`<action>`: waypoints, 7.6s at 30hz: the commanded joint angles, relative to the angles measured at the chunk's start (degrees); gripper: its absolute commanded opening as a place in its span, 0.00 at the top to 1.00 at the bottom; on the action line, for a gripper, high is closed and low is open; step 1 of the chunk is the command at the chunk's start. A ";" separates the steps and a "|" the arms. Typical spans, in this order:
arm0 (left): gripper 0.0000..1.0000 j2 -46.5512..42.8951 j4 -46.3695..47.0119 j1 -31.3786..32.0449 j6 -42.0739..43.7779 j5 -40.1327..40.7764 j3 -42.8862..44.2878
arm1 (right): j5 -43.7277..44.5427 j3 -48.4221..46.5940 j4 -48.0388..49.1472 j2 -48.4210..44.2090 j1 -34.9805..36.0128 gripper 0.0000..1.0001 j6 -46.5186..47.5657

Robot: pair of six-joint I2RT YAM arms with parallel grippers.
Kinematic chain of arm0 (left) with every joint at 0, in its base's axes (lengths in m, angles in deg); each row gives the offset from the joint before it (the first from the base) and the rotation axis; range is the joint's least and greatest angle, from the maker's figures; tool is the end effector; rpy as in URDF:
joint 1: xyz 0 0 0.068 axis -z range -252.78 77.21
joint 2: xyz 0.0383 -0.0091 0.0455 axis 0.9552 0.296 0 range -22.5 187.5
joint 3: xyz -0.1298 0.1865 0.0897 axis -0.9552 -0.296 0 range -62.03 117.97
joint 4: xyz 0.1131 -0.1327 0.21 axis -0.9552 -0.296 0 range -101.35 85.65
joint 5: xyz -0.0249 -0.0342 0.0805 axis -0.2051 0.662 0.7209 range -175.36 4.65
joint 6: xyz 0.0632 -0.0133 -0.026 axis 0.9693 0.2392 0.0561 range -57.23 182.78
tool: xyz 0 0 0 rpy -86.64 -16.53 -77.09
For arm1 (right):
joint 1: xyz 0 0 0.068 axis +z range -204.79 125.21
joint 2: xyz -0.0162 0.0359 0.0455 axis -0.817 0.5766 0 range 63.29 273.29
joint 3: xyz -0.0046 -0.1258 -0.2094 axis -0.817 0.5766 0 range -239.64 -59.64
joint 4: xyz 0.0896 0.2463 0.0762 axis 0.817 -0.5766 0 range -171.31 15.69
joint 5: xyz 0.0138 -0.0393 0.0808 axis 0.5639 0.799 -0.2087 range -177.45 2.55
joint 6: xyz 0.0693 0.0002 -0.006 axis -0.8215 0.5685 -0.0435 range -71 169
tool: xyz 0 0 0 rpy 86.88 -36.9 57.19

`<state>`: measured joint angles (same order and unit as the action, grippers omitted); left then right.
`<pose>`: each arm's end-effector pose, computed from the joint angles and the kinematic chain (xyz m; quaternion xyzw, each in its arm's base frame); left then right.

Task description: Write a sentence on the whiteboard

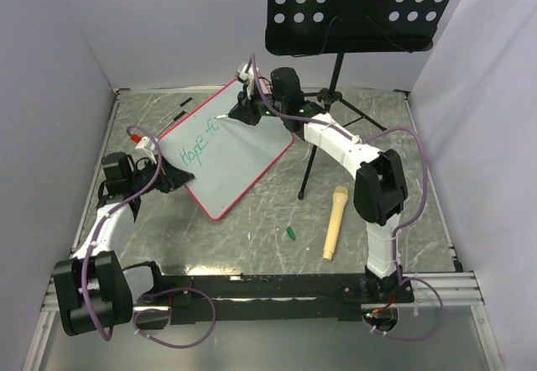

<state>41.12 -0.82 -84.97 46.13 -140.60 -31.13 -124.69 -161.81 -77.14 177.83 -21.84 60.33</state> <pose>0.2615 0.0088 0.1831 0.0370 0.7985 -0.4171 0.4325 0.3979 0.2987 0.2990 -0.4633 0.6243 0.3571 0.5178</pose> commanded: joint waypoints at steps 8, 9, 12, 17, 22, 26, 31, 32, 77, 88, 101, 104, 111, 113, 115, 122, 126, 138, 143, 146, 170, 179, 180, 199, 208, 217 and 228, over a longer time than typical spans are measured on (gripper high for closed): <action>0.99 -0.42 2.27 0.32 3.20 1.01 2.68 | -1.00 4.17 2.65 -2.65 -0.34 1.00 -0.26; 0.99 -0.42 2.36 0.23 3.20 1.01 2.68 | -1.00 4.61 2.65 -2.83 -0.25 1.00 -0.26; 0.99 -0.33 2.27 0.23 3.28 0.93 2.68 | -1.00 5.75 2.57 -3.53 -0.34 1.00 0.09; 0.99 -0.25 2.27 0.23 3.28 1.01 2.77 | -1.00 8.30 4.32 -5.11 -0.34 1.00 0.44; 0.99 -0.07 2.27 0.32 3.28 0.93 2.77 | -0.56 9.45 4.68 -6.08 -0.60 1.00 0.71; 0.99 -0.16 2.44 0.23 3.20 0.84 2.68 | -1.61 9.09 5.11 -6.61 -1.39 1.00 -0.08; 0.99 -0.16 2.45 0.32 3.11 0.84 2.68 | -2.67 8.83 6.26 -7.93 -1.75 1.00 -1.31; 0.99 -0.16 2.45 0.23 3.11 0.84 2.68 | -2.84 8.40 6.35 -8.19 -1.92 1.00 -1.49; 0.99 -0.25 2.36 0.23 3.20 0.84 2.68 | -0.39 1.71 3.09 -0.55 -1.84 1.00 -0.79; 0.99 -0.25 2.27 0.23 3.20 0.84 2.68 | 1.64 1.45 1.86 -0.55 -2.01 1.00 -0.70; 0.99 -0.25 2.36 0.23 3.11 0.75 2.68 | 2.52 -1.54 1.51 0.68 -2.10 1.00 -1.49; 0.99 -0.07 2.36 0.23 3.11 0.75 2.68 | 2.52 -2.07 1.42 0.86 -2.19 1.00 -1.66; 0.99 0.02 2.45 0.23 3.11 0.75 2.68 | 1.64 -2.68 0.98 1.30 -2.01 1.00 -1.75; 0.99 0.11 2.36 0.32 3.11 0.75 2.68 | 1.46 -2.77 0.90 1.39 -1.92 1.00 -1.84; 0.99 0.02 2.45 0.23 3.11 0.75 2.68 | 1.11 -2.77 0.90 1.56 -1.84 1.00 -1.93; 0.99 0.11 2.36 0.23 3.11 0.75 2.68 | -0.03 -2.51 0.81 1.56 -1.22 1.00 -1.84; 0.99 0.02 2.36 0.23 3.11 0.75 2.68 | -0.47 -2.77 0.20 1.83 -0.96 1.00 -1.66; 0.99 0.02 2.36 0.23 3.11 0.75 2.68 | -2.75 -2.59 -0.16 2.00 -0.87 1.00 -1.23; 0.99 0.02 2.36 0.23 3.11 0.75 2.68 | -3.20 -2.25 -0.60 1.91 -1.04 1.00 -0.87; 0.99 -0.07 2.36 0.23 3.11 0.75 2.68 | -3.11 -1.72 -0.69 1.74 -0.87 1.00 -0.61; 0.99 -0.07 2.18 0.23 3.28 1.01 2.68 | -1.35 4.26 0.99 -1.60 -2.27 1.00 0.27; 0.99 0.11 2.18 0.32 3.37 0.93 2.77 | -0.74 4.26 1.16 -2.13 -3.07 1.00 0.09; 0.99 0.19 2.10 0.32 3.37 0.93 2.77 | -0.74 4.09 1.25 -2.04 -3.15 1.00 0.01; 0.99 1.42 -0.80 0.32 6.18 1.37 3.82 | -5.21 5.39 2.30 -8.71 -3.94 1.00 -1.75; 0.99 1.60 -2.65 0.23 8.12 1.89 4.61 | -11.37 7.69 -2.17 -14.52 -5.79 1.00 2.99; 0.99 0.81 -3.18 0.85 8.47 2.33 4.61 | -12.78 7.25 -3.76 -14.26 -6.41 1.00 2.47; 0.99 1.42 -7.65 1.11 12.94 2.60 5.93 | -12.25 8.38 -1.13 -13.38 -5.70 1.00 2.55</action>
<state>43.08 -6.72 -84.12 53.21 -140.55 -28.03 -136.23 -153.90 -81.58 164.97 -28.04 62.14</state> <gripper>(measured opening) 0.112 0.193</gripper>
